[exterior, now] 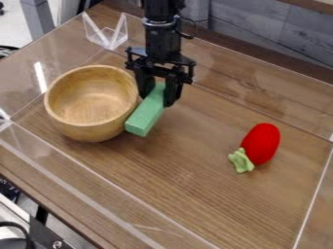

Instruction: Put the green stick in the brown bowl

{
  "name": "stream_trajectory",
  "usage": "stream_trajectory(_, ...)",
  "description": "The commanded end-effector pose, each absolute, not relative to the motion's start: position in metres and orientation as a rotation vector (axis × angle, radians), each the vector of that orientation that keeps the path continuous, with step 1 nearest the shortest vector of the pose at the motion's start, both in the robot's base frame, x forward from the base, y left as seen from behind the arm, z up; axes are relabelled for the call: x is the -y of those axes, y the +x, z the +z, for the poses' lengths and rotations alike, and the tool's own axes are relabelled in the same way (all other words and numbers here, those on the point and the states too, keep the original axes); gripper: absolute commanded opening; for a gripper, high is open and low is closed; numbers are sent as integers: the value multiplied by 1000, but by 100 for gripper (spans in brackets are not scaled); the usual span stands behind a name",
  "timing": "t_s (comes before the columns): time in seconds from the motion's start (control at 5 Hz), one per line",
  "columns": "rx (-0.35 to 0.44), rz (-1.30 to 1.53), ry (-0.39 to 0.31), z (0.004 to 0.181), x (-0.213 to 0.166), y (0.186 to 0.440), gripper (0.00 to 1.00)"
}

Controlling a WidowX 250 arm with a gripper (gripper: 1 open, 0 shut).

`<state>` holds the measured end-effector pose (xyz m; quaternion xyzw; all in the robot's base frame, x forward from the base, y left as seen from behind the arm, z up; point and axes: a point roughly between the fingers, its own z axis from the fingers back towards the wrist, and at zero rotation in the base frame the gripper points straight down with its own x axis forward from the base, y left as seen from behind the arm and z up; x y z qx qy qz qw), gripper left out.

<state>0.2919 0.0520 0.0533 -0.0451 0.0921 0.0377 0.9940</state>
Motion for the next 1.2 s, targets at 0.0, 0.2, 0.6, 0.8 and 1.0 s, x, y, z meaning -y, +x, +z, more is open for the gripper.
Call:
stream_trajectory(0.0, -141, 95, -79, 65, -60, 297, 0)
stream_trajectory(0.2, -143, 103, -78, 59, -72, 296, 0)
stream_trajectory(0.6, -147, 157, -83, 45, -86, 290, 0)
stream_trajectory(0.8, -149, 205, -89, 36, -90, 284, 0)
stream_trajectory(1.0, -145, 260, -98, 35, -103, 286, 0)
